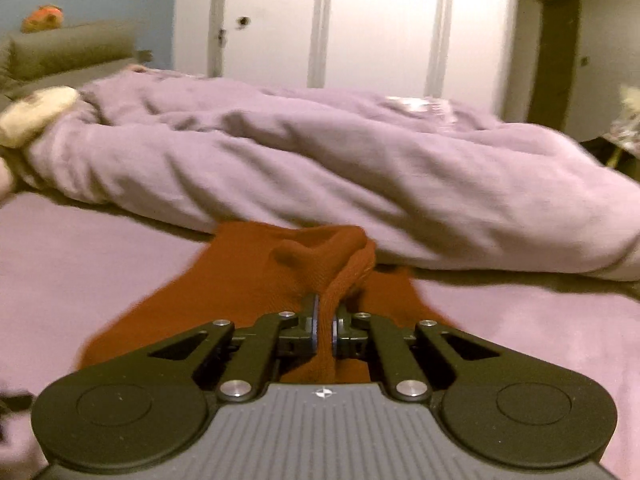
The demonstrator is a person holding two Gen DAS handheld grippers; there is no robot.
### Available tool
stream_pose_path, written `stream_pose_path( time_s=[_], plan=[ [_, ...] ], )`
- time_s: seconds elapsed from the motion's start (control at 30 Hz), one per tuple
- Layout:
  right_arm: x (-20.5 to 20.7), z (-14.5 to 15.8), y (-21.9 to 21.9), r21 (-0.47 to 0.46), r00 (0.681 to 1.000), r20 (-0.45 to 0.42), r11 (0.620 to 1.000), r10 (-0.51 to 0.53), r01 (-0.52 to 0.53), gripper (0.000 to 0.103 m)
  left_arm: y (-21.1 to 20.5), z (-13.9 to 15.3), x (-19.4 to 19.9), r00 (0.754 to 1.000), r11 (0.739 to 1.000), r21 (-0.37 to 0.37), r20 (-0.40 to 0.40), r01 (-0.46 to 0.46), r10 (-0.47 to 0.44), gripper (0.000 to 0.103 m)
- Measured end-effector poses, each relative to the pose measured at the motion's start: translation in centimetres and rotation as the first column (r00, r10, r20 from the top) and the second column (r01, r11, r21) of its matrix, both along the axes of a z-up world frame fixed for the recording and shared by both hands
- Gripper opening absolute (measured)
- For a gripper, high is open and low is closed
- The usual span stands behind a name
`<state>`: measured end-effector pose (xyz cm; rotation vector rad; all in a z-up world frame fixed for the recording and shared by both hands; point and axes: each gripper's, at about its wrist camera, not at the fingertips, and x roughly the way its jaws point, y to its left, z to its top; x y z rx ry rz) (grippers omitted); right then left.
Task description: Fold small clothes
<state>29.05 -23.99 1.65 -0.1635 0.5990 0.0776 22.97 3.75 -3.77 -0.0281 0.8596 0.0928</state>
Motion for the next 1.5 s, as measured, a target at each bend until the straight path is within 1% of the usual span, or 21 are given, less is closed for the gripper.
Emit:
stream_pose_path(
  time_s=[0.07, 0.13, 0.2, 0.27, 0.33, 0.4, 0.47, 0.6, 0.7, 0.77, 0.87, 1.0, 1.13, 1.17, 1.23, 1.3, 1.33, 1.4, 1.43, 1.47, 1.5],
  plan=[
    [0.4, -0.9, -1.8, -0.002, 0.998, -0.034, 0.998, -0.057, 0.057, 0.005, -0.6, 0.0, 0.5, 1.000, 1.000, -0.014, 0.001, 0.015, -0.015, 0.086],
    [0.9, -1.9, -3.8, 0.094, 0.989, -0.127, 0.992, -0.069, 0.081, 0.006, -1.5, 0.0, 1.0, 0.999, 0.999, -0.022, 0.007, 0.045, -0.045, 0.086],
    [0.7, -2.1, -5.1, 0.169, 0.985, -0.153, 0.980, -0.079, 0.105, 0.010, -2.8, 0.0, 1.6, 0.996, 0.997, -0.010, 0.019, 0.082, -0.082, 0.087],
    [0.3, -2.0, -6.1, 0.251, 0.984, -0.161, 0.961, -0.075, 0.114, 0.030, -3.9, 0.1, 2.3, 0.993, 0.994, 0.008, 0.032, 0.111, -0.111, 0.087],
    [0.2, -1.9, -7.2, 0.360, 0.982, -0.175, 0.924, -0.067, 0.127, 0.044, -4.8, 0.1, 3.0, 0.991, 0.991, 0.024, 0.035, 0.132, -0.133, 0.089],
    [0.5, -1.8, -7.7, 0.438, 0.979, -0.195, 0.888, -0.058, 0.140, 0.048, -5.6, 0.0, 3.6, 0.989, 0.989, 0.039, 0.029, 0.144, -0.145, 0.089],
    [1.4, -2.3, -7.4, 0.484, 0.970, -0.243, 0.863, -0.024, 0.143, 0.064, -6.2, -0.2, 3.9, 0.987, 0.986, 0.053, 0.020, 0.156, -0.157, 0.089],
    [2.4, -3.9, -5.8, 0.501, 0.946, -0.320, 0.856, 0.051, 0.124, 0.067, -7.0, -0.8, 4.1, 0.987, 0.984, 0.086, 0.008, 0.159, -0.160, 0.089],
    [2.7, -4.5, -4.8, 0.497, 0.947, -0.317, 0.859, 0.050, 0.121, 0.063, -7.2, -1.3, 4.4, 0.988, 0.982, 0.103, -0.009, 0.156, -0.156, 0.089],
    [2.9, -4.3, -4.2, 0.496, 0.953, -0.294, 0.865, 0.077, 0.083, 0.029, -7.3, -1.5, 4.6, 0.988, 0.981, 0.119, -0.019, 0.151, -0.150, 0.089],
    [3.0, -3.6, -2.7, 0.395, 0.963, -0.258, 0.918, 0.083, 0.027, 0.013, -7.5, -1.6, 4.8, 0.989, 0.981, 0.124, -0.024, 0.149, -0.147, 0.089],
    [1.3, -1.3, -1.0, 0.165, 0.991, -0.112, 0.985, 0.072, -0.053, 0.010, -7.5, -1.0, 4.5, 0.989, 0.981, 0.125, -0.006, 0.148, -0.149, 0.089],
    [-0.4, -0.5, -0.2, -0.103, 0.998, 0.033, 0.994, 0.043, -0.040, 0.010, -7.9, -0.9, 4.5, 0.987, 0.979, 0.123, -0.007, 0.162, -0.162, 0.090],
    [-0.5, -1.0, -0.3, -0.145, 0.999, 0.038, 0.989, 0.034, -0.028, 0.010, -8.2, -1.1, 4.6, 0.987, 0.979, 0.127, -0.016, 0.162, -0.162, 0.090],
    [0.1, -2.8, -0.9, -0.148, 1.000, -0.027, 0.989, 0.016, -0.020, 0.013, -8.6, -1.6, 4.7, 0.985, 0.977, 0.125, -0.035, 0.173, -0.170, 0.090],
    [0.7, -4.7, -2.0, -0.088, 0.991, -0.131, 0.996, 0.012, -0.024, 0.018, -9.0, -1.9, 4.7, 0.982, 0.974, 0.125, -0.052, 0.187, -0.181, 0.090],
    [0.3, -4.7, -2.7, -0.033, 0.992, -0.124, 0.999, 0.001, -0.006, 0.020, -9.1, -2.0, 4.5, 0.981, 0.973, 0.131, -0.053, 0.190, -0.184, 0.090],
    [-0.7, -3.4, -4.8, 0.125, 0.991, -0.123, 0.990, -0.049, 0.064, 0.036, -9.0, -1.9, 4.3, 0.982, 0.973, 0.132, -0.050, 0.189, -0.184, 0.090],
    [-1.5, -2.9, -6.2, 0.222, 0.986, -0.132, 0.967, -0.098, 0.126, 0.054, -9.0, -1.9, 4.2, 0.982, 0.975, 0.124, -0.045, 0.187, -0.182, 0.090],
    [-2.5, -2.6, -7.6, 0.319, 0.981, -0.143, 0.932, -0.132, 0.172, 0.060, -9.0, -1.7, 4.2, 0.983, 0.977, 0.109, -0.036, 0.184, -0.181, 0.090],
    [-3.5, -2.7, -8.9, 0.419, 0.976, -0.165, 0.886, -0.142, 0.200, 0.060, -9.1, -1.5, 4.1, 0.983, 0.978, 0.100, -0.031, 0.183, -0.181, 0.090]
  ],
)
